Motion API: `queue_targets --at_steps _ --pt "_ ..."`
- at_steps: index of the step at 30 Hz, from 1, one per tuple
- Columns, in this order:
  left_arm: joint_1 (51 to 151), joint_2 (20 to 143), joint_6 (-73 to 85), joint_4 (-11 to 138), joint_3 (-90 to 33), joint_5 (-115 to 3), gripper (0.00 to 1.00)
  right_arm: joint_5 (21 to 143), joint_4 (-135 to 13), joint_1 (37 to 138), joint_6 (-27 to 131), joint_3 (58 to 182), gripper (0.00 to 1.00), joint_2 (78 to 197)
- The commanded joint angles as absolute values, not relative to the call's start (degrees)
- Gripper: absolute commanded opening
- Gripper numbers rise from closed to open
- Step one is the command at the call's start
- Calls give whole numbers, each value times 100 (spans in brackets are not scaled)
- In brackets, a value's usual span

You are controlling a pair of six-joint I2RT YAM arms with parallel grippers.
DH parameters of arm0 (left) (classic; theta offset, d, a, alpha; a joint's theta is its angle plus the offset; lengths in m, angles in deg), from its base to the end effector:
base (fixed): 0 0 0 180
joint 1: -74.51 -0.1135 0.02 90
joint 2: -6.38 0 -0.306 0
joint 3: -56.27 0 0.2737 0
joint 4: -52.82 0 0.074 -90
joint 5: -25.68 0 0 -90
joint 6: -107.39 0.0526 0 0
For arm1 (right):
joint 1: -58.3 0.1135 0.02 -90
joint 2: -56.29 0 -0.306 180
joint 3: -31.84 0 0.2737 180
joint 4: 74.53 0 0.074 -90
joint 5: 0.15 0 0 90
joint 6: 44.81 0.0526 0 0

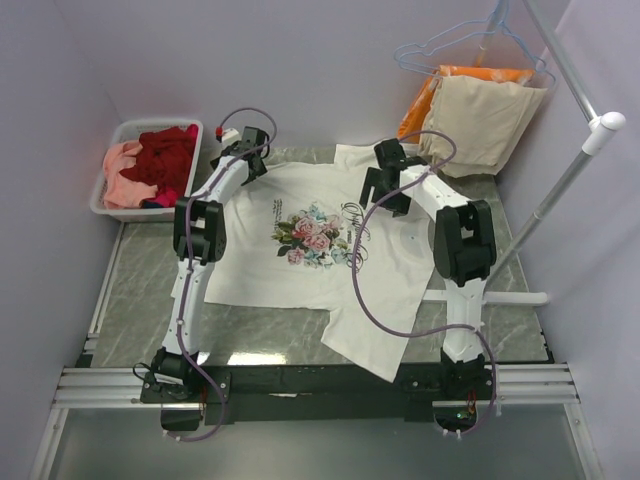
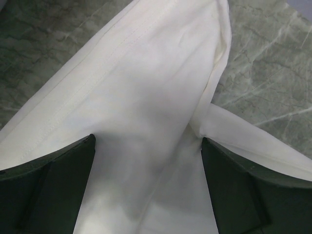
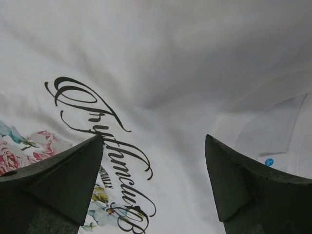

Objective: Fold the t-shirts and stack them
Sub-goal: Flatten the tshirt out

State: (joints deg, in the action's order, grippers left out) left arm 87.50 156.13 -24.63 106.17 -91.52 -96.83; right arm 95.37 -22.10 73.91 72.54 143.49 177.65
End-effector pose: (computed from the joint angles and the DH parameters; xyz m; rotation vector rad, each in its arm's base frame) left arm 0.6156 -0.1130 0.1610 -0.7938 2.2148 0.2680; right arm 0.4907 0.1318 0.2169 0.3028 2.6349 0.1219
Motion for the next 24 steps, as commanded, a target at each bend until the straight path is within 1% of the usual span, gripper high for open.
queue_targets --at_steps 1,2,5,8,12,17,24 --pt "8593 15650 -2542 10663 -9106 -9720 96 9723 -1635 7394 7252 14899 90 18047" --pt "8593 15615 -2489 10287 -9026 -9640 96 9776 -1469 7403 7261 14970 90 18100" --pt "8593 15597 -2313 9968 -9025 -9350 97 9899 -1179 7359 7339 15146 90 18285" --pt "8593 15588 -2243 9836 -9148 -9341 98 9952 -932 7280 7462 15226 89 18408" --pt "8585 15439 -2112 9608 -8990 -9376 99 9952 -668 7061 7595 15182 87 18513" --pt "8585 15254 -2058 9642 -8964 -9490 99 10040 -360 6832 7779 15173 82 18601" --pt "8593 14613 -1892 9519 -8411 -9411 99 10382 -465 6744 7814 15042 81 18365"
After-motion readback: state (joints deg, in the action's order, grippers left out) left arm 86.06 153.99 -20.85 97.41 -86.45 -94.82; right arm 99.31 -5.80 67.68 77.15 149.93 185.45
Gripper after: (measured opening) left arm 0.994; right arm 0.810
